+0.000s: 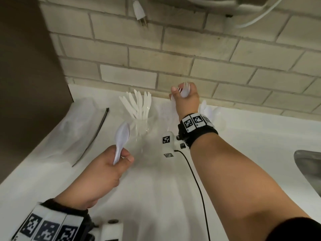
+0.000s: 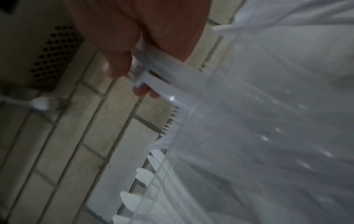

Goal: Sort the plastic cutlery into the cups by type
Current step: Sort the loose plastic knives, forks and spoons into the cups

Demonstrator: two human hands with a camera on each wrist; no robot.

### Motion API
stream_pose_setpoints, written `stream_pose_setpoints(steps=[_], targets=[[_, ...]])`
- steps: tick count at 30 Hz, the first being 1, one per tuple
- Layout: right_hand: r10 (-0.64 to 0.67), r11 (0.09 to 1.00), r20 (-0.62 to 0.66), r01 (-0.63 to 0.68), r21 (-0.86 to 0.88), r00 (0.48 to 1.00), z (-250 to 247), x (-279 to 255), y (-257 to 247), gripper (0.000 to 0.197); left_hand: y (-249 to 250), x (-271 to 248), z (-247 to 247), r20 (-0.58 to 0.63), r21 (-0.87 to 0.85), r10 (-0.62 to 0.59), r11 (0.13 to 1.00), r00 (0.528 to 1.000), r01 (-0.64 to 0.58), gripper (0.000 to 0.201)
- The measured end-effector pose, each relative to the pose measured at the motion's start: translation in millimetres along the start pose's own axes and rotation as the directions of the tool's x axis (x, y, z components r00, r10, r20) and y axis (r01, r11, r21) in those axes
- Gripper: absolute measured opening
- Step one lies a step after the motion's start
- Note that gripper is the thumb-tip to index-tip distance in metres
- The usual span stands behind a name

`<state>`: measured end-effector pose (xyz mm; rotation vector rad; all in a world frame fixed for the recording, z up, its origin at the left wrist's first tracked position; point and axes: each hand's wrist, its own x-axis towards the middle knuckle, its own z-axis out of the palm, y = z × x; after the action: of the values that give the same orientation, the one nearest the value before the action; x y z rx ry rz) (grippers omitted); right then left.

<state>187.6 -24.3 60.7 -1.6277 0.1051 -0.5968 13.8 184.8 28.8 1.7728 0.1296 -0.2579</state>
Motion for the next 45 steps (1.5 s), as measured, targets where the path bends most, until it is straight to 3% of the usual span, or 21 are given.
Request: stream_pose_setpoints(steps=[3, 7, 14, 17, 20, 23, 25, 29, 31, 33, 37, 42, 45], targets=[[0.101, 0.995, 0.053, -0.102, 0.008, 0.993, -6, -1, 9, 0.023, 0, 2, 1, 0.008, -0.004, -0.009, 1.0, 1.0, 0.009, 0.013], [0.085, 0.996, 0.099, -0.085, -0.013, 0.991, -11, -2, 4, 0.036, 1, 3, 6, 0.033, 0.0, 0.006, 1.0, 0.999, -0.006, 0.014], [0.181, 0.927, 0.125, -0.127, -0.353, 0.975, -15, 0, 0, 0.028, 5, 2, 9, 0.047, -0.007, 0.015, 1.0, 0.999, -0.015, 0.015], [0.171, 0.95, 0.077, -0.144, -0.278, 0.982, -19, -3, -9, 0.024, 8, 0, 10, 0.045, -0.019, 0.014, 1.0, 0.999, -0.013, 0.014], [0.164, 0.984, 0.148, -0.151, -0.099, 0.975, -20, -24, -30, 0.015, 12, -1, 13, 0.058, -0.083, 0.01, 0.997, 0.998, -0.005, 0.016], [0.17, 0.979, 0.357, -0.198, 0.043, 0.919, -25, -62, -57, 0.012, 18, -2, 17, 0.103, -0.169, 0.024, 0.986, 0.994, -0.007, 0.014], [0.193, 0.974, 0.499, -0.228, 0.01, 0.845, -33, -87, -71, 0.009, 23, -3, 20, 0.165, -0.274, 0.043, 0.962, 0.985, 0.004, 0.019], [0.28, 0.96, 0.643, -0.221, -0.174, 0.713, -51, -117, -75, 0.066, 27, -7, 24, 0.285, -0.329, 0.085, 0.944, 0.955, 0.014, 0.029], [0.265, 0.964, 0.679, -0.199, -0.176, 0.685, -59, -124, -72, 0.077, 27, -8, 27, 0.329, -0.274, 0.094, 0.962, 0.94, 0.0, 0.029], [0.24, 0.971, 0.68, -0.154, -0.185, 0.693, -64, -131, -71, 0.068, 25, -10, 31, 0.379, -0.209, 0.09, 0.978, 0.921, -0.01, 0.03], [0.208, 0.976, 0.671, -0.103, -0.193, 0.712, -72, -140, -70, 0.025, 21, -13, 40, 0.438, -0.086, 0.079, 0.995, 0.895, -0.046, 0.029], [0.249, 0.956, 0.629, -0.084, -0.279, 0.736, -82, -143, -61, 0.012, 18, -16, 43, 0.417, 0.106, 0.136, 0.975, 0.899, -0.196, 0.022], [0.244, 0.955, 0.563, -0.093, -0.283, 0.79, -94, -130, -65, 0.006, 19, -6, 25, 0.299, 0.269, 0.179, 0.927, 0.937, -0.263, 0.033]])
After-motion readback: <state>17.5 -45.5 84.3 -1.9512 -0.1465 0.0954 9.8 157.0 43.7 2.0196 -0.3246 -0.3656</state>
